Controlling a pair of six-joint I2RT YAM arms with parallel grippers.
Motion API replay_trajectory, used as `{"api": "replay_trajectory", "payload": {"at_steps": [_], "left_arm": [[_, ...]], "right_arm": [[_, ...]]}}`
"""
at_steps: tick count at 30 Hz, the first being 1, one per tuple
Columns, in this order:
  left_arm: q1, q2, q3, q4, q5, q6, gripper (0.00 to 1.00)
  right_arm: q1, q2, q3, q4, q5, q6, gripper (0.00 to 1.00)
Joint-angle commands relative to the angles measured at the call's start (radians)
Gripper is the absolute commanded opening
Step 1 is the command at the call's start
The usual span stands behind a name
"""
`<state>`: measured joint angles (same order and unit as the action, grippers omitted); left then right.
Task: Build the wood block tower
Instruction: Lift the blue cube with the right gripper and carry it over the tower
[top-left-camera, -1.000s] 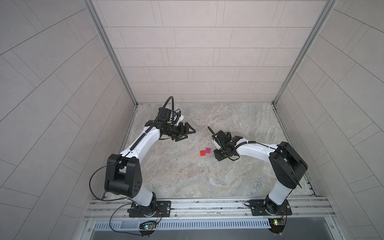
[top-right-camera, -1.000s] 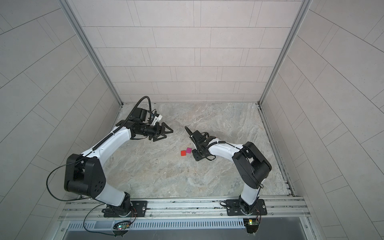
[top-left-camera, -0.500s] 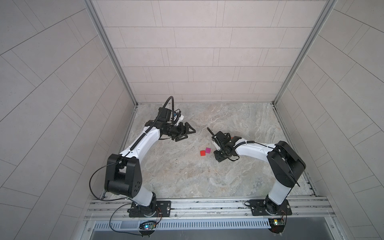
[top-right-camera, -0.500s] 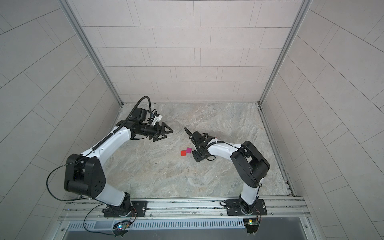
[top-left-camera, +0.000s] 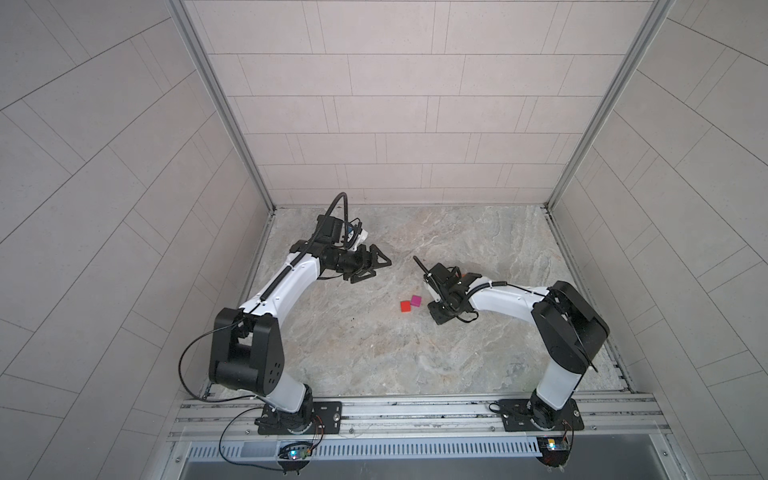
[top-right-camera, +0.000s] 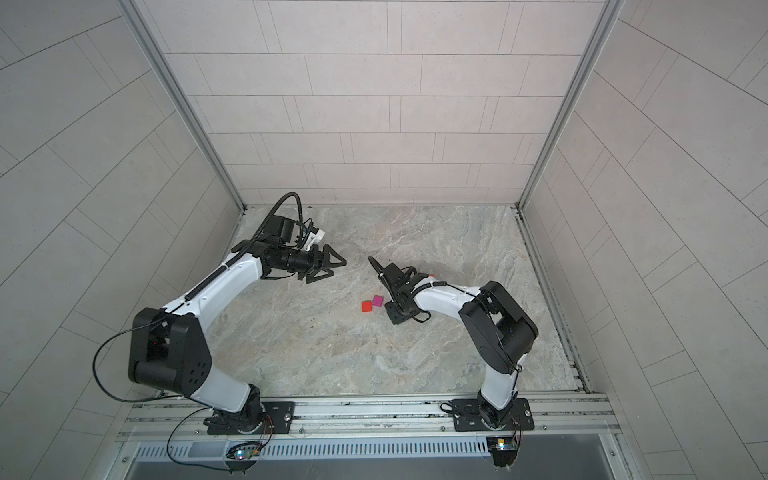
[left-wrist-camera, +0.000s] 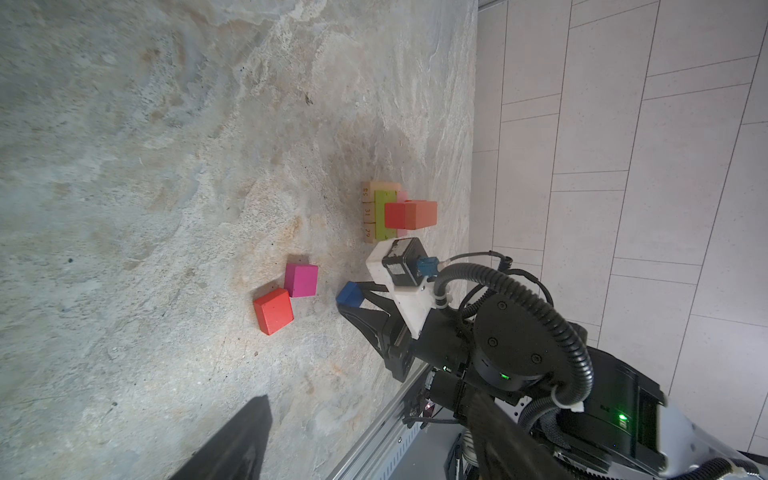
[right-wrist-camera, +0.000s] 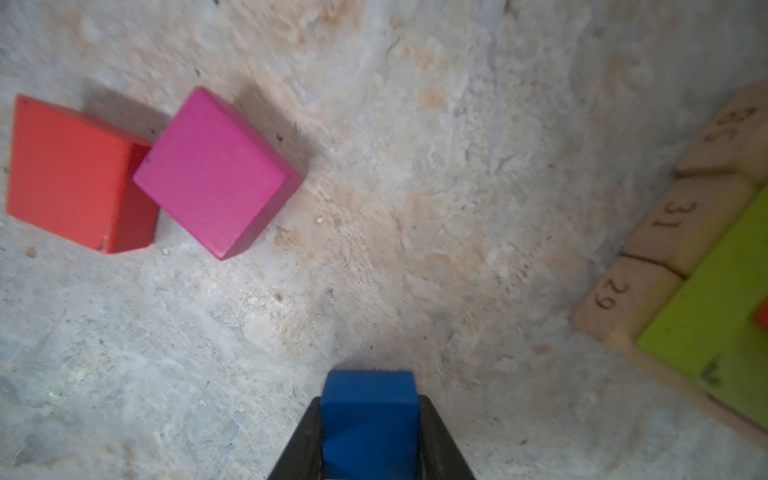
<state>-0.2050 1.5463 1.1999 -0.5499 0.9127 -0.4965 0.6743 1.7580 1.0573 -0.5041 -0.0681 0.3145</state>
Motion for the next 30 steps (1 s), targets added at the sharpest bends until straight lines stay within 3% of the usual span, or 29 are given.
{"api": "replay_trajectory", "payload": {"at_steps": [1, 15, 30], "left_arm": [[0.002, -0.029, -0.011, 0.001, 0.008, 0.018, 0.82], [0.002, -0.035, -0.011, -0.002, 0.009, 0.022, 0.82], [0.003, -0.045, -0.014, -0.001, 0.009, 0.018, 0.82]], "right_arm": [[0.005, -0.02, 0.032, -0.058, 0.043, 0.005, 0.3], [-0.017, -0.123, 0.153, -0.252, 0.105, 0.134, 0.25], [-0.173, -0.174, 0.272, -0.362, 0.074, 0.225, 0.24]]}}
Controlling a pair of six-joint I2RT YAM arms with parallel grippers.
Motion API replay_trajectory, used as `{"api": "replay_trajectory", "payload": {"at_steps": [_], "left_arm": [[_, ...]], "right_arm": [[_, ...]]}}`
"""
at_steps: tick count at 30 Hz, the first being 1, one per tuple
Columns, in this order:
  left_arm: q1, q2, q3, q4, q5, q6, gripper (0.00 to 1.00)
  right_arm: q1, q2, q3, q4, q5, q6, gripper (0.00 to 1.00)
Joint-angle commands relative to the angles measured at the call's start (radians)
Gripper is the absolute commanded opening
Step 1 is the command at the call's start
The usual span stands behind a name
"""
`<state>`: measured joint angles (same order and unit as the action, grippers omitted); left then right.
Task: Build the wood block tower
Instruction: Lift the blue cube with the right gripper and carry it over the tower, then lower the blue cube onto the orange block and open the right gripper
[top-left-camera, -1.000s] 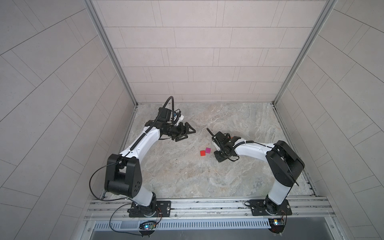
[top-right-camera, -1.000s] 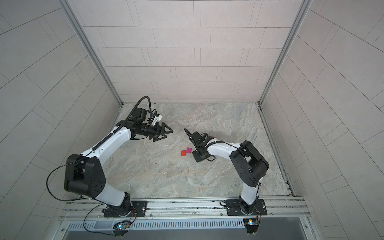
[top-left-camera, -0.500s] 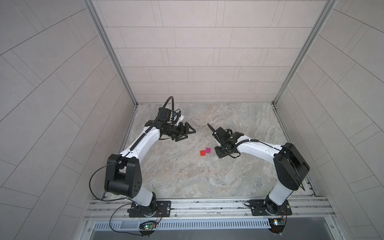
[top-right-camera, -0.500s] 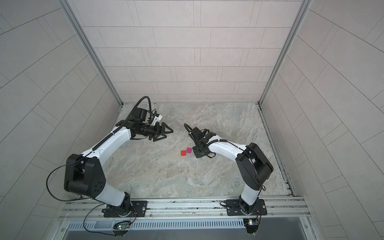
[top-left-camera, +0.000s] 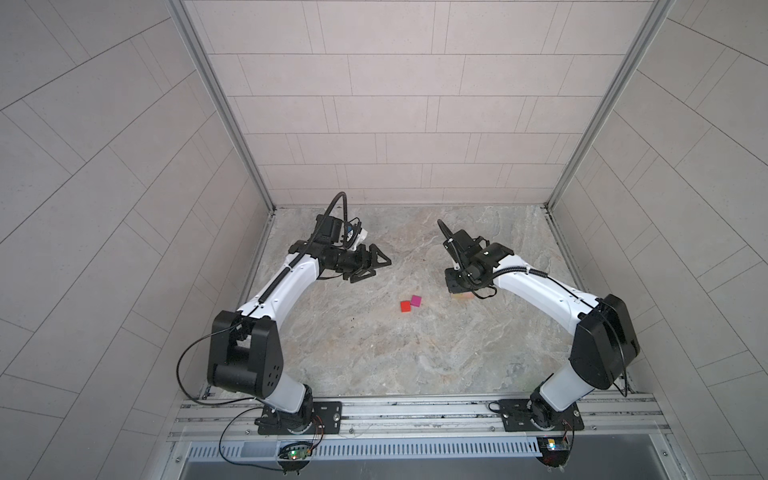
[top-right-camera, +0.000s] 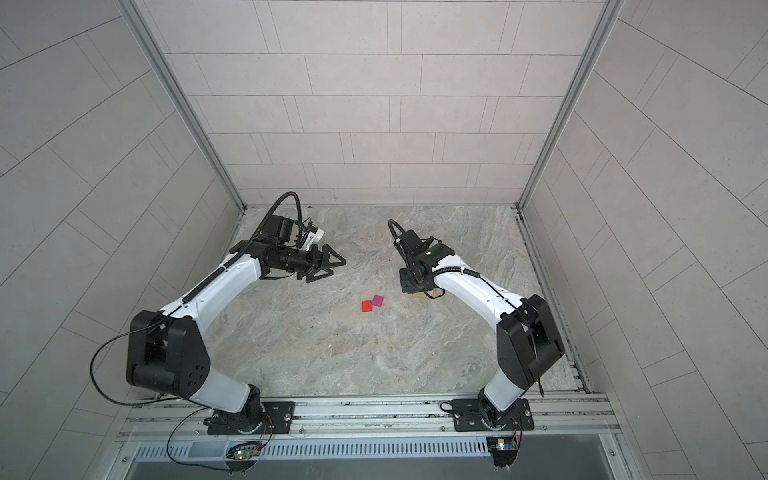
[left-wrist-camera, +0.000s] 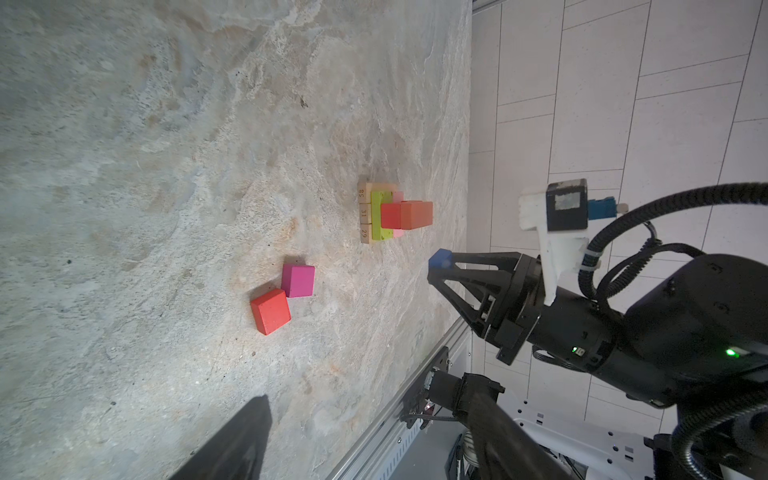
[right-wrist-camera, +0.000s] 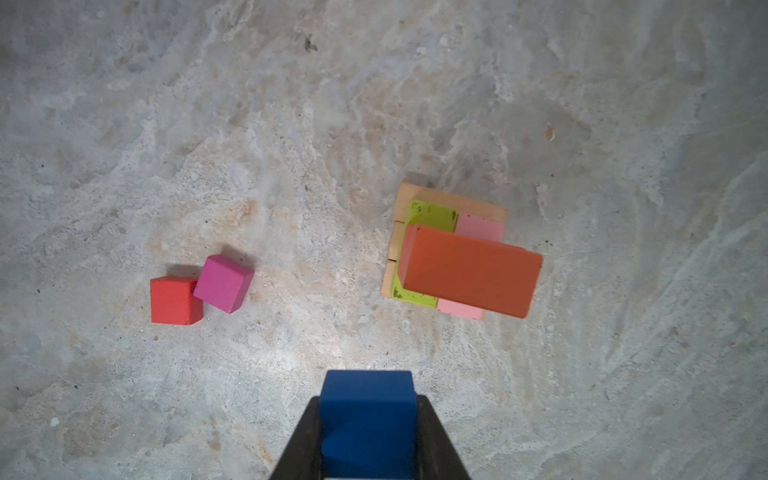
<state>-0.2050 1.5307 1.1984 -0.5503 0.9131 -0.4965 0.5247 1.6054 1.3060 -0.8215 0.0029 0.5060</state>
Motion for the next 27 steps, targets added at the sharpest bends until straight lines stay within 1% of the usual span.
{"api": "replay_trajectory", "payload": {"at_steps": [1, 3, 12, 27], "left_arm": [[0.003, -0.028, -0.011, 0.001, 0.009, 0.018, 0.82], [0.002, -0.026, -0.011, 0.0, 0.01, 0.016, 0.82], [0.003, -0.026, -0.011, 0.001, 0.011, 0.015, 0.82], [0.008, -0.026, -0.011, 0.003, 0.016, 0.015, 0.82]], "right_arm": [[-0.034, -0.017, 0.029, -0.049, 0.003, 0.035, 0.23], [-0.056, -0.008, 0.037, -0.05, 0.002, 0.037, 0.23], [-0.095, 0.04, 0.059, -0.04, 0.011, 0.055, 0.23], [-0.115, 0.119, 0.085, -0.02, 0.007, 0.051, 0.22]]}}
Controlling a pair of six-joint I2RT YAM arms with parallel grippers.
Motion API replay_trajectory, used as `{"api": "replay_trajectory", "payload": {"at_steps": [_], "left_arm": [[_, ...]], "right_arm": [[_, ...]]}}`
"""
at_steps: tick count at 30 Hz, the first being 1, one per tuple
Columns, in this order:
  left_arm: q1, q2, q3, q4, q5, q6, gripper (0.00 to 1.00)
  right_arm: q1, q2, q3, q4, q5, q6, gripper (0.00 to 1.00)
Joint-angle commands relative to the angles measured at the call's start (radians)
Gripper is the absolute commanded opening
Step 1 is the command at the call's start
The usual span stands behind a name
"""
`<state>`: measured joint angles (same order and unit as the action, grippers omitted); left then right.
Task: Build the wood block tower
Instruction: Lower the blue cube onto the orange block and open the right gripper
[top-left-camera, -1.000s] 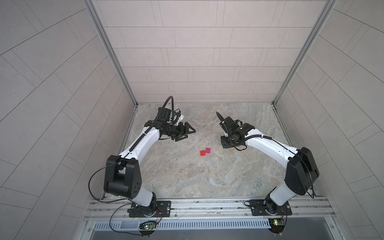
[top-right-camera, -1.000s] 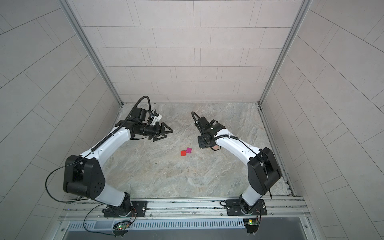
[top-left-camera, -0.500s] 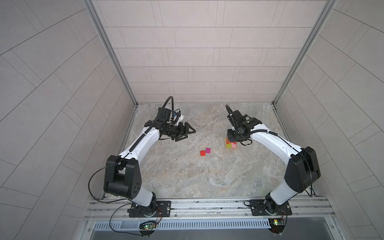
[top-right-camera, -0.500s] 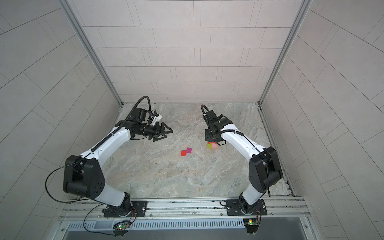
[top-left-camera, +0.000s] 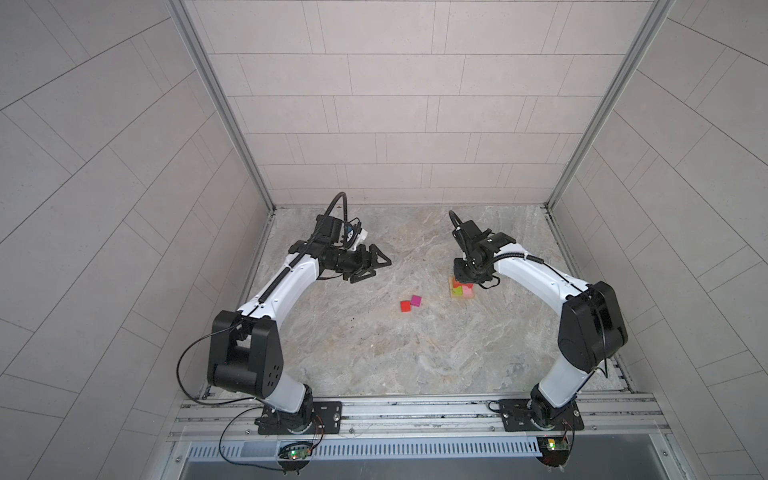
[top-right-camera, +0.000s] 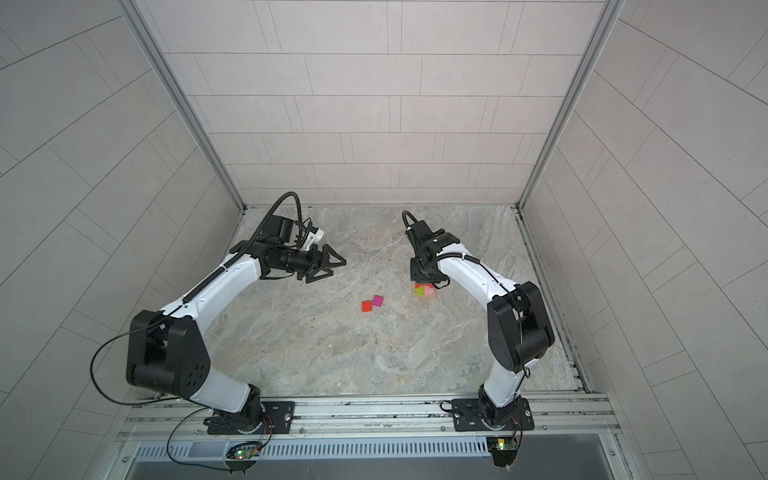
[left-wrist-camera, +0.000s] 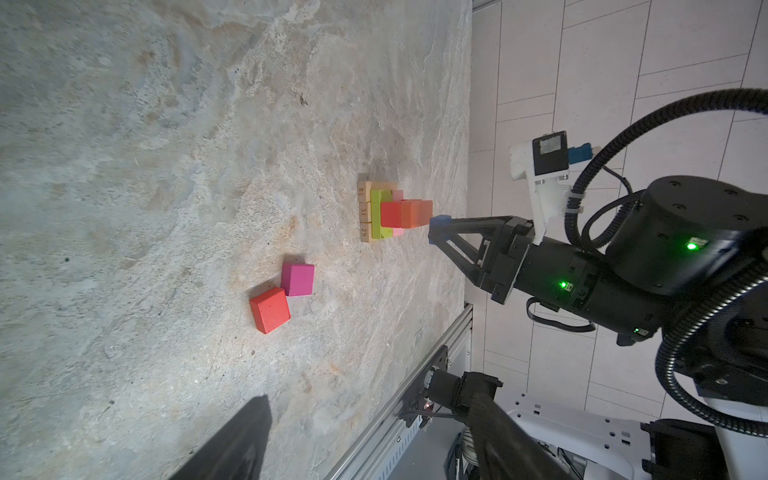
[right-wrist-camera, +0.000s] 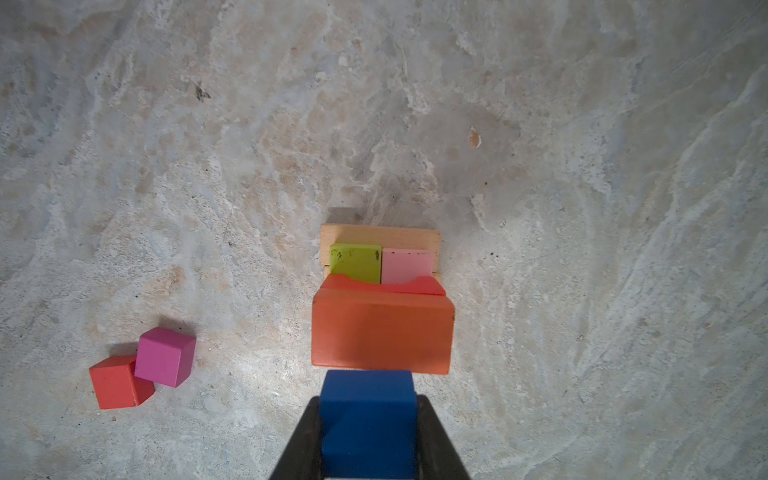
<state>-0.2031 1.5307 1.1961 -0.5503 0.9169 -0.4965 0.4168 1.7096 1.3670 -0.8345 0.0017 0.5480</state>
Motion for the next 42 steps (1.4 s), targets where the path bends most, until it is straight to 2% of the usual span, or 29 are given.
{"api": "replay_trajectory", "payload": {"at_steps": [1, 42], "left_arm": [[0.007, -0.026, -0.009, 0.003, 0.013, 0.014, 0.82], [0.014, -0.024, -0.01, 0.003, 0.014, 0.015, 0.82]], "right_arm": [[-0.009, 0.018, 0.026, -0.007, 0.009, 0.009, 0.22], [-0.032, 0.043, -0.012, 0.069, -0.003, 0.018, 0.22]]}}
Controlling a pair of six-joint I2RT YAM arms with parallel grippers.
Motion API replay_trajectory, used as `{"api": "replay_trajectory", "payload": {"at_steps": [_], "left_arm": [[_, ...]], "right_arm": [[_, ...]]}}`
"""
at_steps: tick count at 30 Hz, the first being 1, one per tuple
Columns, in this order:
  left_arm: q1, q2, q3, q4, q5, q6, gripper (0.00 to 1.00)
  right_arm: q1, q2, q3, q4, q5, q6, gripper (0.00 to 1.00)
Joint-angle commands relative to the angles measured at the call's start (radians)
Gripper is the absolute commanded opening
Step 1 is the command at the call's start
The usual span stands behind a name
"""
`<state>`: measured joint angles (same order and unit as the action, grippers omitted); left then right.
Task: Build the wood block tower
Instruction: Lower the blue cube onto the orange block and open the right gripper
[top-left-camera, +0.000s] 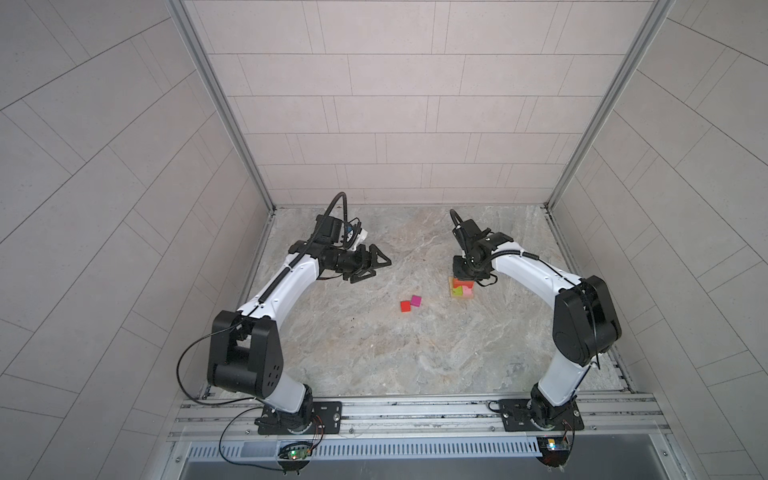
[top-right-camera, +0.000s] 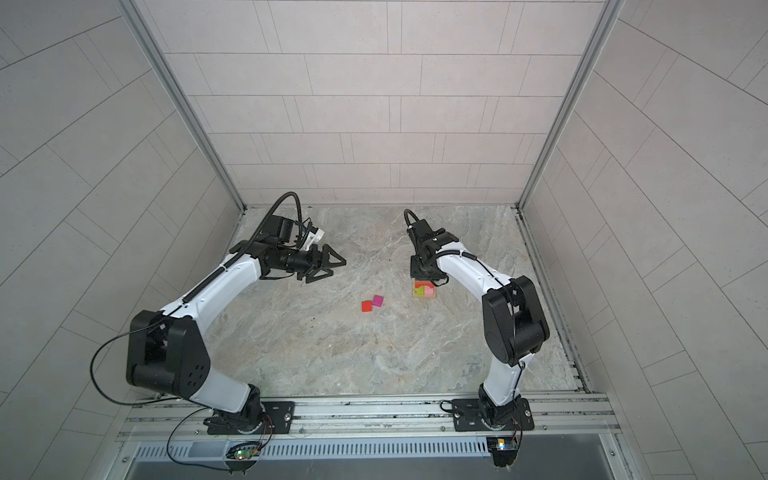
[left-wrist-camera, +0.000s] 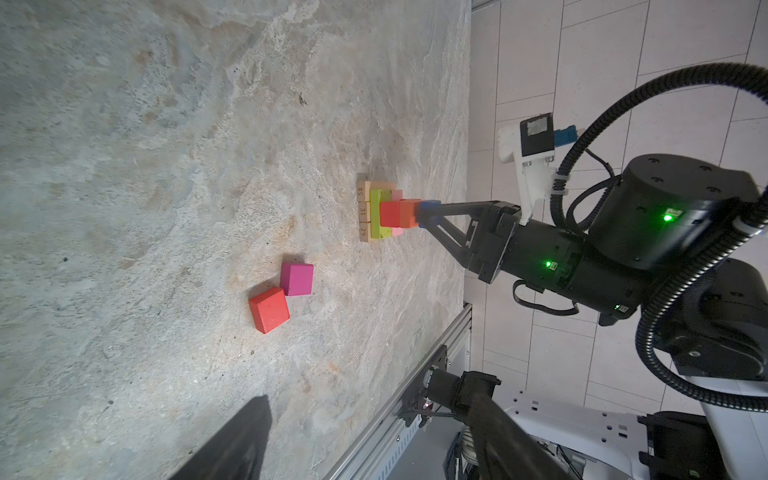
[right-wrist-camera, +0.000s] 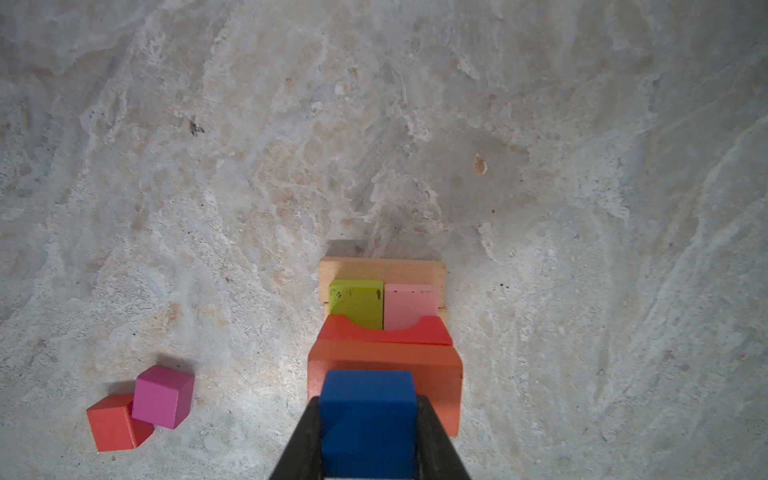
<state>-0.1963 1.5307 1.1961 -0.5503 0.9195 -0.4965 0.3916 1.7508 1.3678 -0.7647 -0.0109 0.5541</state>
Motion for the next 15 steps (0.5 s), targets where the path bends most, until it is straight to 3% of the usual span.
{"api": "replay_trajectory", "payload": {"at_steps": [1, 15], "left_arm": [[0.006, -0.023, -0.011, 0.003, 0.011, 0.015, 0.82], [0.009, -0.024, -0.01, 0.004, 0.01, 0.013, 0.82]], "right_arm": [[-0.007, 0.002, -0.015, 0.001, 0.008, 0.012, 0.22], [-0.007, -0.002, -0.03, 0.008, 0.011, 0.012, 0.24]]}}
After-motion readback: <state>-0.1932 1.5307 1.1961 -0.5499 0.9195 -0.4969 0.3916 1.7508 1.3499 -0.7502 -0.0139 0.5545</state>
